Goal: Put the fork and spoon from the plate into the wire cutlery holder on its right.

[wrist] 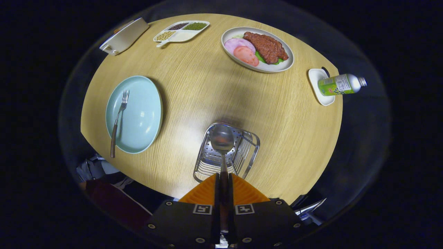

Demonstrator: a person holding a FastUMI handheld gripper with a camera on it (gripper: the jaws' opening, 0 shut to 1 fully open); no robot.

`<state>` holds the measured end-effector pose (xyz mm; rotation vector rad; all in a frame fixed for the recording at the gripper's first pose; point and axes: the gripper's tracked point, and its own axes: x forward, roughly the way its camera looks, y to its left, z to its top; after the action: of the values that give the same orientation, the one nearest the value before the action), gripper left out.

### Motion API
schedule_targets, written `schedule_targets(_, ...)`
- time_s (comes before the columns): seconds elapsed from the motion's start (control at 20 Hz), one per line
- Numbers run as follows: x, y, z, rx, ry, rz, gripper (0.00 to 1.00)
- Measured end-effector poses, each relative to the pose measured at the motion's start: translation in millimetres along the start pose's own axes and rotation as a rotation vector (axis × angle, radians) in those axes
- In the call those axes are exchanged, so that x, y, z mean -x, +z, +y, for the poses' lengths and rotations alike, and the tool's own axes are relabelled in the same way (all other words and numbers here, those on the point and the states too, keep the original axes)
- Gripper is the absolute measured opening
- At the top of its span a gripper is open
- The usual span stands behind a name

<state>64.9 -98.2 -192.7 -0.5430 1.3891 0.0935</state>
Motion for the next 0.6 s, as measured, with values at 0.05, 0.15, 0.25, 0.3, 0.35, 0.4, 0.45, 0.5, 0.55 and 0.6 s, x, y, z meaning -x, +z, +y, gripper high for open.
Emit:
schedule_targets(0.05, 3, 0, -1, -0.004, -0.006, -0.008, 0.11)
schedule_targets(0.15, 6, -3, -1, -0.025, -0.007, -0.03, 0.15)
schedule_targets(0.25, 18, -1, -1, -0.05, -0.009, -0.075, 0.26)
schedule_targets(0.3, 25, 0, 1, -0.065, -0.012, -0.105, 0.29)
schedule_targets(0.35, 33, 2, 7, -0.078, -0.002, -0.141, 0.41)
schedule_targets(0.4, 41, 4, 15, -0.089, 0.01, -0.18, 0.48)
schedule_targets(0.45, 49, 7, 25, -0.09, 0.021, -0.215, 0.59)
schedule_targets(0.5, 55, 8, 32, -0.09, 0.023, -0.248, 0.66)
schedule_targets(0.55, 61, 12, 43, -0.088, 0.03, -0.28, 0.74)
schedule_targets(0.6, 66, 16, 55, -0.093, 0.039, -0.315, 0.78)
